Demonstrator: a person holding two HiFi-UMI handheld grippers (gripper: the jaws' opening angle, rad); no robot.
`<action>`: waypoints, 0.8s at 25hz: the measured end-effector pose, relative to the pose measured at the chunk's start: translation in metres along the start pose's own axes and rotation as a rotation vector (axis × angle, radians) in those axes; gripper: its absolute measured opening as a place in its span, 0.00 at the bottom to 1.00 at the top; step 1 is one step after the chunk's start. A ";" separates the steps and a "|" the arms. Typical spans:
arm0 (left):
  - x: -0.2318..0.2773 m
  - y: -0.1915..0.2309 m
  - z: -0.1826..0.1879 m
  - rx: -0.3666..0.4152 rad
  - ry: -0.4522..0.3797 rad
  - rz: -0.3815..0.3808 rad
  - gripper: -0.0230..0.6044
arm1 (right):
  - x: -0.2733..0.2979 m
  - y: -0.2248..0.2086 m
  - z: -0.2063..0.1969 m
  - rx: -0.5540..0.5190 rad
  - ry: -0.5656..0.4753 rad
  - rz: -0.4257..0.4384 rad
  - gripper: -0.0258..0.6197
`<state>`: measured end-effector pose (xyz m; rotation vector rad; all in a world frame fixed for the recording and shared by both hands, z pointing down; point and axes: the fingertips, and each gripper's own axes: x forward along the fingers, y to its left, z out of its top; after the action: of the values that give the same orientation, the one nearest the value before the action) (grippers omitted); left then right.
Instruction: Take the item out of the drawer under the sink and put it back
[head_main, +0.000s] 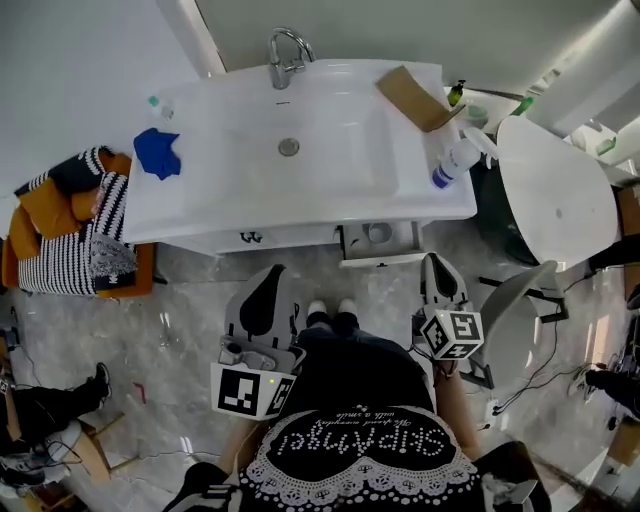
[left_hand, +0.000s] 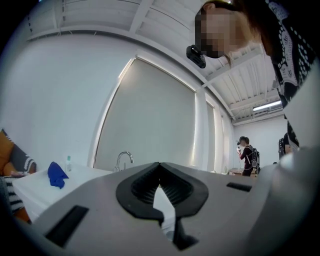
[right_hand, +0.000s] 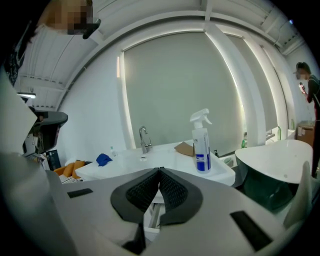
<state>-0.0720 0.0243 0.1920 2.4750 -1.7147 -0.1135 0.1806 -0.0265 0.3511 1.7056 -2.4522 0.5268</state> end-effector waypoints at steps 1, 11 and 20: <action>0.001 -0.003 0.001 0.005 -0.004 -0.004 0.04 | -0.004 0.000 0.007 -0.011 -0.016 0.004 0.07; 0.010 -0.027 0.007 0.028 -0.037 -0.024 0.04 | -0.033 0.014 0.054 -0.033 -0.100 0.068 0.07; 0.010 -0.039 0.011 0.042 -0.074 -0.031 0.04 | -0.051 0.037 0.082 -0.130 -0.153 0.125 0.07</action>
<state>-0.0336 0.0275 0.1750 2.5590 -1.7249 -0.1765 0.1743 0.0023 0.2515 1.6055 -2.6468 0.2496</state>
